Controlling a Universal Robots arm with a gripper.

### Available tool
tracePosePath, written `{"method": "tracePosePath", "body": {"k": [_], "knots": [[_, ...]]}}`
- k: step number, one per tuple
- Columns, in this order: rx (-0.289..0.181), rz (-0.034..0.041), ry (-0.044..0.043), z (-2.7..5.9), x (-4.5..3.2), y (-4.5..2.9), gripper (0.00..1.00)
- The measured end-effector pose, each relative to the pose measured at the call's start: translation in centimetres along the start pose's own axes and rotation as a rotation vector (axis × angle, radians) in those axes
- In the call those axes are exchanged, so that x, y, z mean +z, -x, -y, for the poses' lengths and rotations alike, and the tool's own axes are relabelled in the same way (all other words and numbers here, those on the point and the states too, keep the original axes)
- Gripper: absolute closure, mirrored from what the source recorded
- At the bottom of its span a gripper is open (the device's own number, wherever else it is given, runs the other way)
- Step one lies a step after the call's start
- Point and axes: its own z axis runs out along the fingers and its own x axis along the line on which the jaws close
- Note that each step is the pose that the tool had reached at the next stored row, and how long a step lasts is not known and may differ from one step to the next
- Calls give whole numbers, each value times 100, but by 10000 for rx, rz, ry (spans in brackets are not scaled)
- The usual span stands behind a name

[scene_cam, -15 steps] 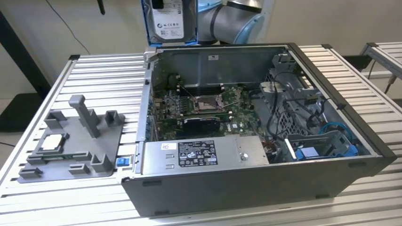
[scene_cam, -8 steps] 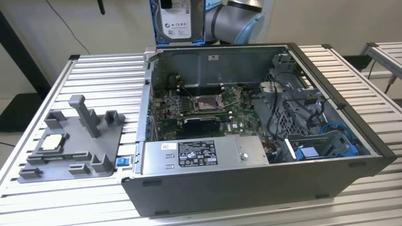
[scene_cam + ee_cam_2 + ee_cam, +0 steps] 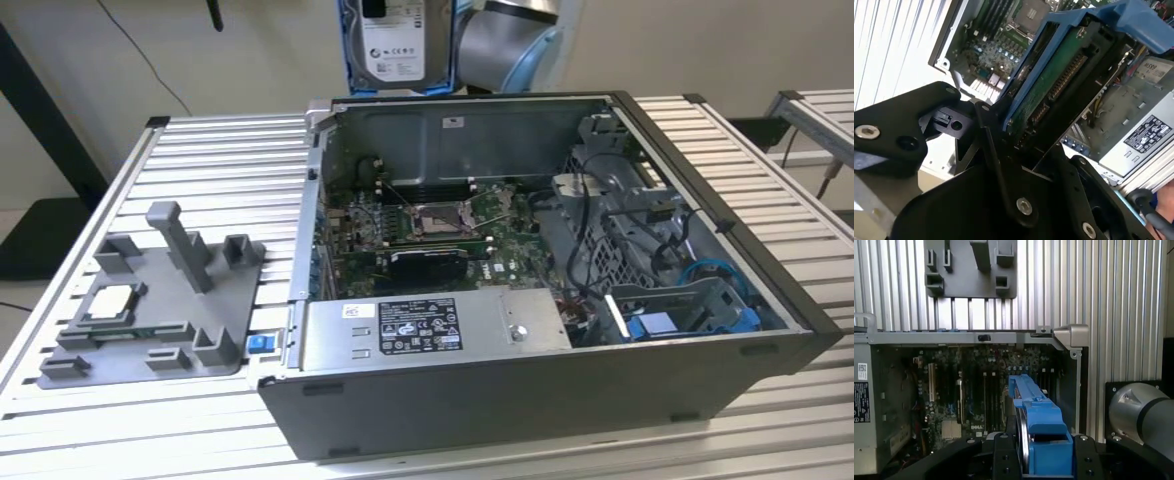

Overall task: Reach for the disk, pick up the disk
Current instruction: 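Pick up the disk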

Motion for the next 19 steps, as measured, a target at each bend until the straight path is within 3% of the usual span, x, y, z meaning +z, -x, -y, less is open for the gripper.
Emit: {"method": "tracePosePath", "body": {"k": [19], "knots": [[0,-1,1,376,4,12,100]]}}
